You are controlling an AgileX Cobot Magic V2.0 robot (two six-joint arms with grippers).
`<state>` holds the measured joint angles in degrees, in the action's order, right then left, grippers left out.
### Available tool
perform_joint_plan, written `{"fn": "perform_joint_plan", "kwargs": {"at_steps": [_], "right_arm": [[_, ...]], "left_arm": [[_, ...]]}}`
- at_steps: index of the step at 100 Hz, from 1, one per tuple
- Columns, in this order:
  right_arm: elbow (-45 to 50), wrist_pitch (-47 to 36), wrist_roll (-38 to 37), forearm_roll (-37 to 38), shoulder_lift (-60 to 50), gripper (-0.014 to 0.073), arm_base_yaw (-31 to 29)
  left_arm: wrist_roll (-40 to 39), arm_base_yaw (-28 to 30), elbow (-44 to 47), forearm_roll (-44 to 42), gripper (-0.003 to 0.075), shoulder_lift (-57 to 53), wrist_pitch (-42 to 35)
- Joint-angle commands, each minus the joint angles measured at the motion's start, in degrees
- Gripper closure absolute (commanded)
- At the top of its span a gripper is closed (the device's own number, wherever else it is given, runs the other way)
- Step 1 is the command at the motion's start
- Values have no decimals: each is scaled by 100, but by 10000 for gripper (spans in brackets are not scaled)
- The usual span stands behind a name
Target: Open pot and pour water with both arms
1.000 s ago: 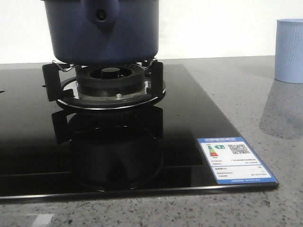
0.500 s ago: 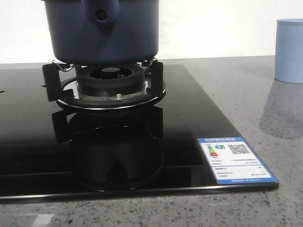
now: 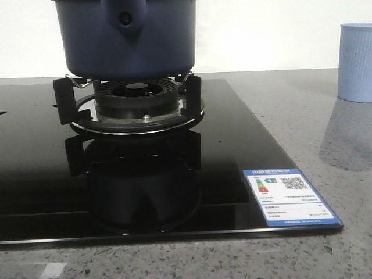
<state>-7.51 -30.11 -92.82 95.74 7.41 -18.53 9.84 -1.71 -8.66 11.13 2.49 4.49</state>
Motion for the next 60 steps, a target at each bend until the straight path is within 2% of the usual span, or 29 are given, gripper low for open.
{"fn": "perform_joint_plan", "kwargs": {"at_steps": [1,20,25,60], "right_arm": [[-143,76,50,-153,63,650,-1],[-143,76,50,-153,63,650,-1],[-143,76,50,-153,63,650,-1],[-143,76,50,-153,63,650,-1]], "left_arm": [[-768,114,188,-635,741,67,-549],[-984,185,947,-879,741,-408,-595],[-984,185,933,-879,741,-442,-323],[-984,185,922,-822,741,-442,-384]]}}
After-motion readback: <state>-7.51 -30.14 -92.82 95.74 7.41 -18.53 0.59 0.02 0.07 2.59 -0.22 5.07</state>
